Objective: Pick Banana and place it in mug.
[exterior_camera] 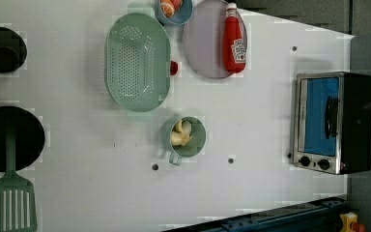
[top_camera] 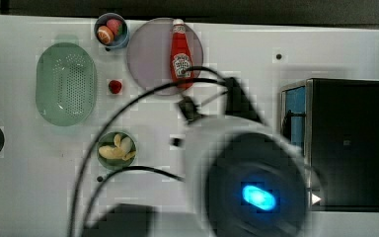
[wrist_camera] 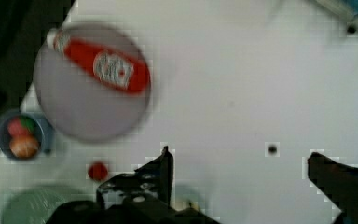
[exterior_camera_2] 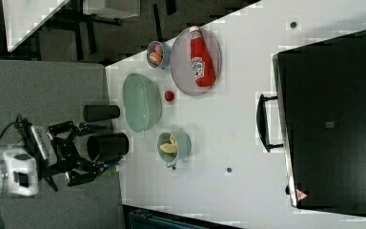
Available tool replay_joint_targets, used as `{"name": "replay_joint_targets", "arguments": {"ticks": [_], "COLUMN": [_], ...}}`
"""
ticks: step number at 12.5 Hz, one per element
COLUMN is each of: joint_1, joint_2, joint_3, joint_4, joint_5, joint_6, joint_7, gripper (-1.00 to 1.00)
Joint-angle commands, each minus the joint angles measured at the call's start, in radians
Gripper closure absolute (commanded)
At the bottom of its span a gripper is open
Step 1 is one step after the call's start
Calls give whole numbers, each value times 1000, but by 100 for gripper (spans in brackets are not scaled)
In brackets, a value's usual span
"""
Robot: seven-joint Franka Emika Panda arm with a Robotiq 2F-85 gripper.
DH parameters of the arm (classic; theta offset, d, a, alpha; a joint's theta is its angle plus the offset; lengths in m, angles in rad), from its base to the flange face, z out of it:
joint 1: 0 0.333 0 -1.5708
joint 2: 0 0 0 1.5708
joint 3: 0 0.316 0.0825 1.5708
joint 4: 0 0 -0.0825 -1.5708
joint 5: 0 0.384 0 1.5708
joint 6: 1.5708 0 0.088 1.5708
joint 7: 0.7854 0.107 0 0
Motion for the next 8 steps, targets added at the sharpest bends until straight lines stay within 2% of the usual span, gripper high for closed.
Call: {"name": "replay_joint_targets", "arguments": {"ticks": [1,8], "joint_1": [14,14], "joint_2": [24,36], "joint_3": [-54,-56], "joint_4": [-19,-21], "joint_5": [0,-28], "joint_6": [-43,-116], "joint_7": [-184,-185], "gripper": [-100,-100]}}
